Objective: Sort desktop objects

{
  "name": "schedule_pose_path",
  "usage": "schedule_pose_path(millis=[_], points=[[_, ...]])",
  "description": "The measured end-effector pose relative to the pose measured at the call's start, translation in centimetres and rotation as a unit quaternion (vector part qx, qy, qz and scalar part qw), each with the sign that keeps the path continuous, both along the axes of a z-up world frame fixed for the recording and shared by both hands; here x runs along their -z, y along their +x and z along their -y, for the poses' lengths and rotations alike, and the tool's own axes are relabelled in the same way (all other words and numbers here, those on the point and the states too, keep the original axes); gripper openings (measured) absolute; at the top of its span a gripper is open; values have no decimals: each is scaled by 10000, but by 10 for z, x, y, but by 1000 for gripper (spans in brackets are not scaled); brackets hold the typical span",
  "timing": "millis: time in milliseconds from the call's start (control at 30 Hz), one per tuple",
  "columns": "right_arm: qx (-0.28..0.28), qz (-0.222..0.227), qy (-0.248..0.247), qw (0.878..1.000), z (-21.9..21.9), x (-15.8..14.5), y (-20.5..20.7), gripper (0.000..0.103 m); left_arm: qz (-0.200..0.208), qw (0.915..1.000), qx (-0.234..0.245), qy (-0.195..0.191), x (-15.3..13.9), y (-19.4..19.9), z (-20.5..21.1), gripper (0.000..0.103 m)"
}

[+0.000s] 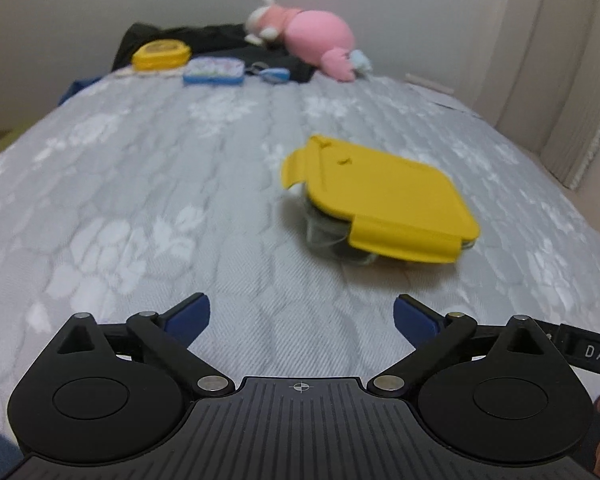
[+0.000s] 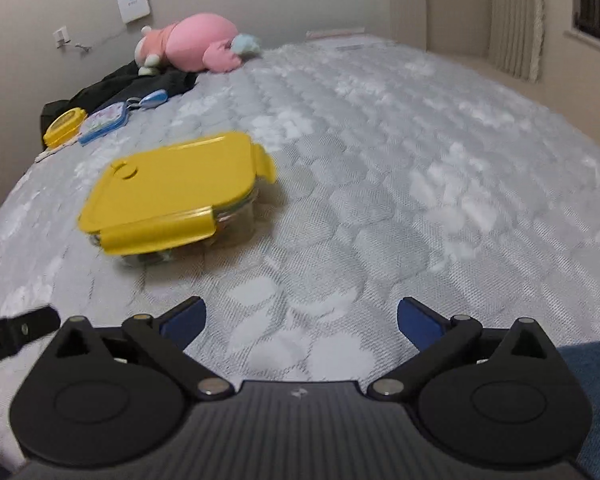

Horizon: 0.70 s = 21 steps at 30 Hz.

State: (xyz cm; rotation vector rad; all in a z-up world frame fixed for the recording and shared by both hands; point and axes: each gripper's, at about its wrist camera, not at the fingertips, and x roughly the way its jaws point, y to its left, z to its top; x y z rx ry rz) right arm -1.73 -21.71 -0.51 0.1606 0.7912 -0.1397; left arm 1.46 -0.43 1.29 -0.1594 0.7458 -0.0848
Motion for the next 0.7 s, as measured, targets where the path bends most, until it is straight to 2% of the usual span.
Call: schedule_pose_path(millis=[100,200,333,400,700], points=[[-120,122,-77,9998,1,-7,-4,103,249,9989,308,235,-14,2,6,101],[-313,305,-215,9988,-1,-12,-8,103,358,9984,376,235,-15,-2,7,103],[-395,-116,-77,9991,-5,1,3,103,-34,9982,427,409,-3,5,14,103],[-449,-283,5,9986,-6,5,5,103,-92,9984,368,419,-3,7,14,103],[-479,-305,-110,9983,-12,8,5,103,-241,9993,50,273,3,8,5,103]])
